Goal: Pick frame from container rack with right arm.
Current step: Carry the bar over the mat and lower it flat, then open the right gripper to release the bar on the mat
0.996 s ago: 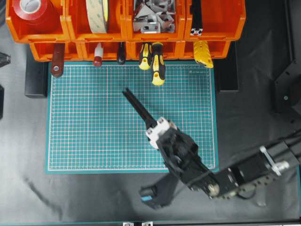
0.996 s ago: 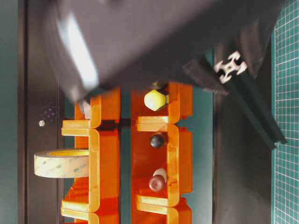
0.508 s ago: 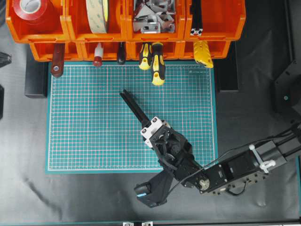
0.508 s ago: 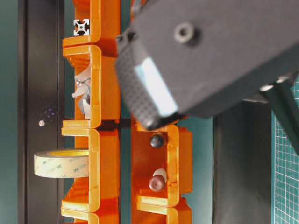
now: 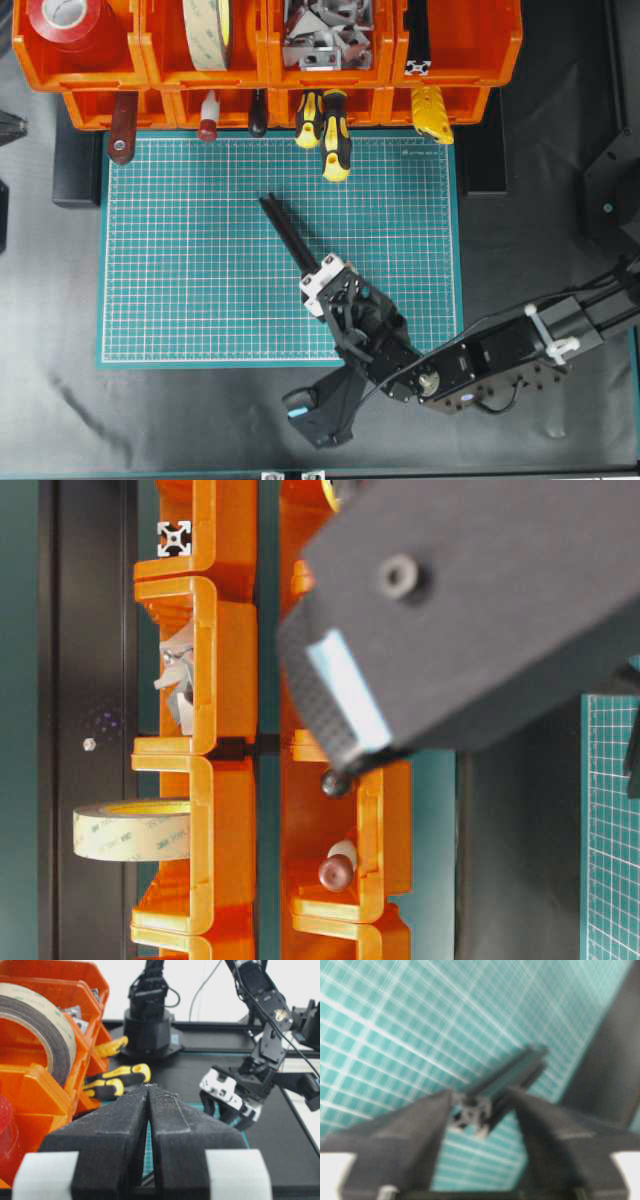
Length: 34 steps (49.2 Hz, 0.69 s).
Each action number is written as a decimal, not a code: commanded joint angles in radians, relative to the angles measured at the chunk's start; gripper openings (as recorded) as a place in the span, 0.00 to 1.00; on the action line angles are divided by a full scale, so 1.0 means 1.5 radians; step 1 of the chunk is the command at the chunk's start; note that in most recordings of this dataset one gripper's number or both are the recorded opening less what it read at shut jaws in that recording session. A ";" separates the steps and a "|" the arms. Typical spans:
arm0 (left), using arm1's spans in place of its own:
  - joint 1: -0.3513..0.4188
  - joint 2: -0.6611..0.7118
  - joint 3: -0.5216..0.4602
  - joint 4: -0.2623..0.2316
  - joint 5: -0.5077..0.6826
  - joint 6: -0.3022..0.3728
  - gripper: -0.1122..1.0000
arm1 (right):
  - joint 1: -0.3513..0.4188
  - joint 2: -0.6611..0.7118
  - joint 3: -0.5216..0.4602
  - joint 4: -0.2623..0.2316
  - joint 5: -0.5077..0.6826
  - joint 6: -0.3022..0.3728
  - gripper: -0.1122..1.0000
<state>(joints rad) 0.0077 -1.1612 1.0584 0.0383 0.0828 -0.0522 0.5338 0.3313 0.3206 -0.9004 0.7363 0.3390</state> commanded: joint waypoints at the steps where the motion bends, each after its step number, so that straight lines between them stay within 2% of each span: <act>1: 0.002 0.004 -0.009 0.002 -0.003 0.002 0.10 | 0.001 -0.008 -0.007 0.013 -0.021 0.002 0.68; 4: 0.002 0.003 -0.009 0.002 -0.002 0.001 0.10 | 0.001 -0.006 -0.007 0.016 -0.027 0.003 0.76; 9: 0.001 -0.001 -0.010 0.002 -0.002 0.002 0.10 | 0.001 -0.006 -0.008 0.022 -0.027 0.004 0.84; 16: 0.001 -0.007 -0.012 0.002 0.003 0.002 0.10 | 0.001 -0.010 -0.014 0.076 -0.025 0.007 0.84; 20: 0.001 -0.010 -0.013 0.002 0.007 0.001 0.10 | 0.001 -0.024 -0.017 0.102 -0.011 0.024 0.84; 23: 0.001 -0.012 -0.013 0.002 0.012 0.000 0.10 | 0.001 -0.041 -0.018 0.105 0.008 0.054 0.84; 30: 0.001 -0.011 -0.013 0.002 0.028 -0.001 0.10 | -0.002 -0.106 -0.009 0.103 0.042 0.169 0.84; 34: 0.001 -0.011 -0.013 0.002 0.028 -0.002 0.10 | -0.003 -0.156 0.007 0.096 0.036 0.228 0.84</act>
<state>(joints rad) 0.0077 -1.1858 1.0584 0.0368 0.1273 -0.0522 0.5323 0.2056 0.3237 -0.7455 0.7854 0.6167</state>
